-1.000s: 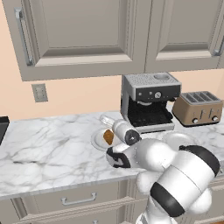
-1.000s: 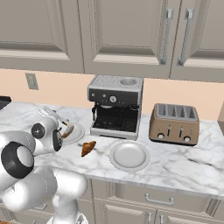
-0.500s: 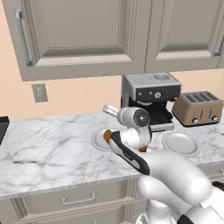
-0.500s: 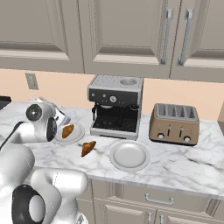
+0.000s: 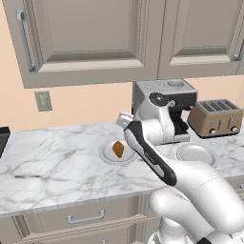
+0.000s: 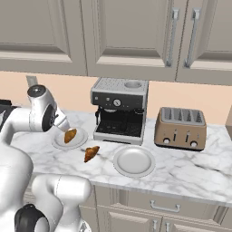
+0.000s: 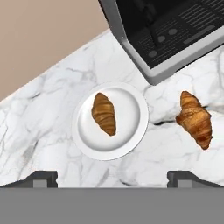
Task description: Place the pastries on the plates.
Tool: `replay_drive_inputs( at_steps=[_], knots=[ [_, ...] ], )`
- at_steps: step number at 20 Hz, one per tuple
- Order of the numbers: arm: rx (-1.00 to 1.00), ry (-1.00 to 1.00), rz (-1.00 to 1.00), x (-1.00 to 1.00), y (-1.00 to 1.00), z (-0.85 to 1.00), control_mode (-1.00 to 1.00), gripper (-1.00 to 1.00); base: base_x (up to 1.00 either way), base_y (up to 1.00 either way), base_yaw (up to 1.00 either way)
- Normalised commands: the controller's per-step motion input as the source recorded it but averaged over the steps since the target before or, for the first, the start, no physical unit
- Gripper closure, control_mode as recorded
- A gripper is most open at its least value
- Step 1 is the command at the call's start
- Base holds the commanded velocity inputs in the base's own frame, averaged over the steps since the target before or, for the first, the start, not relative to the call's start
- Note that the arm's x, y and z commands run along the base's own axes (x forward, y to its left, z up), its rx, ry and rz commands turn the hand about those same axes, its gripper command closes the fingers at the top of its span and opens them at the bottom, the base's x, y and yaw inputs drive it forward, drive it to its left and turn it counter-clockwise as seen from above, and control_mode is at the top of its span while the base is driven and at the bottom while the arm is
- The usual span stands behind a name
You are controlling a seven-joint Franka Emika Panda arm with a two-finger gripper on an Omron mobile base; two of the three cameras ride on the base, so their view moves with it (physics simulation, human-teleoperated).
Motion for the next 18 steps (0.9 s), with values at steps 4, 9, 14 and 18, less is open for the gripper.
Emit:
replay_drive_inputs(
  at_steps=[4, 9, 14, 18],
  knots=[
    [0.00, 0.00, 0.00, -0.83, -0.33, -0.13, -1.00, -1.00, 0.00, 0.00, 0.00],
    [0.00, -0.02, 0.00, -0.78, -0.44, 0.01, -1.00, -1.00, 0.00, 0.00, 0.00],
    [0.00, 0.00, 0.00, -0.58, -0.42, 0.00, -1.00, -1.00, 0.00, 0.00, 0.00],
    [-0.05, 0.07, 0.00, -0.13, -0.38, 0.00, -1.00, -1.00, 0.00, 0.00, 0.00]
  ],
)
